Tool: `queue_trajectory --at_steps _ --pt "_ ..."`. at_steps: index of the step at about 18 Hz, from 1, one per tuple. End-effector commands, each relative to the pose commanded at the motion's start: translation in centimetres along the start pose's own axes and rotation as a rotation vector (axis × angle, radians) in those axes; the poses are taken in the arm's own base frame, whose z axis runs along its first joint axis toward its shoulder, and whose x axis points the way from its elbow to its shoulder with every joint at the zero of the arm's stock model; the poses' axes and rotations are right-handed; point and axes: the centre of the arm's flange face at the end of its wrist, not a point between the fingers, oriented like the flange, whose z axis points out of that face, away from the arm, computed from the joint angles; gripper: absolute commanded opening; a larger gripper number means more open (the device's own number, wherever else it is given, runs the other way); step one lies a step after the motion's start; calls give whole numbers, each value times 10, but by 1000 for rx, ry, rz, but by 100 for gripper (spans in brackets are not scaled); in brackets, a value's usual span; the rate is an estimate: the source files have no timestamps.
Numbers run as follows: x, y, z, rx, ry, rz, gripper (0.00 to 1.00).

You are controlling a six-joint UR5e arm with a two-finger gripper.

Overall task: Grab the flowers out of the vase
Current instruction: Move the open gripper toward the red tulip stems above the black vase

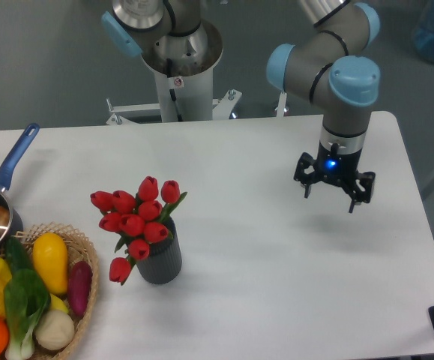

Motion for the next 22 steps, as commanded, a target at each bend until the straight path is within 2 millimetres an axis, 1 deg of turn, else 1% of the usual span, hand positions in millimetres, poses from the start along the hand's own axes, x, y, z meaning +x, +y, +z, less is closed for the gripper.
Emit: queue_trajectory --at_steps 1,2,3,6,7,8,10,13,15,17,20,21,22 --pt "9 -5 0 -1 7 12 100" --pt "16 -6 4 -2 19 16 100" --pt "20 -7 3 -2 22 21 100" --pt "47 -33 0 8 31 53 100" --pt "53 -38 1 10 36 44 100" --pt "55 -42 4 24 45 46 100" --pt "66 -56 4 64 68 64 100" --pt "78 -71 6 83 81 94 100" --pt "83 -79 5 146 109 105 100" --pt "88 -88 1 231 146 106 100" --pt "99 -100 -17 319 165 122 100" --pt "104 -100 -21 326 167 124 100" --pt "106 -98 -20 324 170 121 100"
